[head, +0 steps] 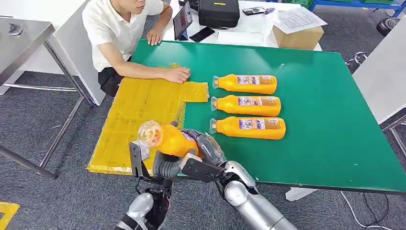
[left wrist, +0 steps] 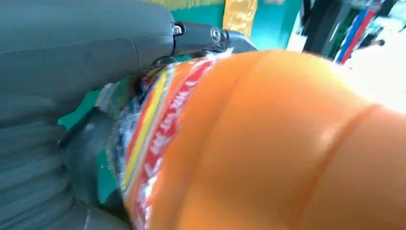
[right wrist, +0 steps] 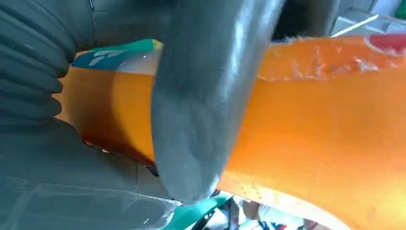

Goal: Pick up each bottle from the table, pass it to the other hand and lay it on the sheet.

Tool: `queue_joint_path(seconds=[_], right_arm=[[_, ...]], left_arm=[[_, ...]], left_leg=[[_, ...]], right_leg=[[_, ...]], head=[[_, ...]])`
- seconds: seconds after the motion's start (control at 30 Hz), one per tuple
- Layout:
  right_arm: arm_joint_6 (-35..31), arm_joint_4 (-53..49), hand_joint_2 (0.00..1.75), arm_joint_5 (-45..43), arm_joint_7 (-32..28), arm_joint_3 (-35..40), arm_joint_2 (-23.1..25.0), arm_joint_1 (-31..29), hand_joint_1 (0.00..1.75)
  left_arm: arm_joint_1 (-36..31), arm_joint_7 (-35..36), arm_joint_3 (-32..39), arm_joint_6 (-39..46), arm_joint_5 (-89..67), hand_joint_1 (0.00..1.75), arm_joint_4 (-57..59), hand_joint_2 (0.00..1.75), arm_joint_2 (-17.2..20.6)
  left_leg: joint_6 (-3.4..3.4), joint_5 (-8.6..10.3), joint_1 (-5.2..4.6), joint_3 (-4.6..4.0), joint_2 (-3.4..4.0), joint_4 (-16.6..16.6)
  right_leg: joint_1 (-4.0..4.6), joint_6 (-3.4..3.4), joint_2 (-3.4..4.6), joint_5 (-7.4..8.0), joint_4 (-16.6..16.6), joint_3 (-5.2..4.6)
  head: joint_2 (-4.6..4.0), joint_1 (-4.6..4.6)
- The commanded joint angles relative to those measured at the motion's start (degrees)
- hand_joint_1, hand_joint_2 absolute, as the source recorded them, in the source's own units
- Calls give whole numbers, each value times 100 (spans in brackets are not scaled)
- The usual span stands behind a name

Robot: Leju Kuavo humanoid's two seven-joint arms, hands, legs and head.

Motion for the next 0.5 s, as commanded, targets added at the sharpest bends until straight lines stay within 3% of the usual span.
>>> queue_joint_path(seconds=[0.03, 0.07, 0.17, 0.2, 0.37, 0.5], right_arm=[[96, 300, 175, -9, 1, 578, -50, -27, 35], [96, 281, 175, -23, -7, 582, -49, -13, 0], [73, 218, 175, -46, -53, 627, -21, 24, 0], [-126, 157, 0, 62, -130, 633, -4, 74, 0], [-965, -235, 0, 292, -795, 702, 32, 367, 0], [-976, -242, 0, 297, -801, 714, 35, 385, 0]], left_arm=[[-77, -170, 56, 186, 54, 175, -410, 175, 36], [-74, -181, 68, 189, 64, 175, -421, 175, 37], [-68, -209, 203, 202, 207, 175, -515, 175, 22], [-81, -221, 253, 244, 242, 175, -558, 175, 29], [-315, -173, 451, 645, 579, 175, -437, 175, -70], [-327, -174, 448, 655, 582, 175, -433, 175, -75]], left_leg=[[-11, -2, -5, 21, -10, -8], [-7, -2, 2, 10, -3, -2], [-6, -1, 2, 6, -9, -2], [-6, -1, 0, 6, -7, -2], [-9, 0, 0, 12, -20, -5], [-9, -3, 0, 10, -4, -2]], right_leg=[[-6, -13, -2, -10, 5, 15], [2, -8, 1, -4, 1, 8], [1, -7, -6, -4, 1, 5], [0, -8, -4, -5, 2, 3], [-1, -11, -15, -9, 3, 10], [-1, -10, 1, -7, 5, 4]], head=[[0, 0], [0, 0], [0, 0], [0, 0], [0, 0], [0, 2]])
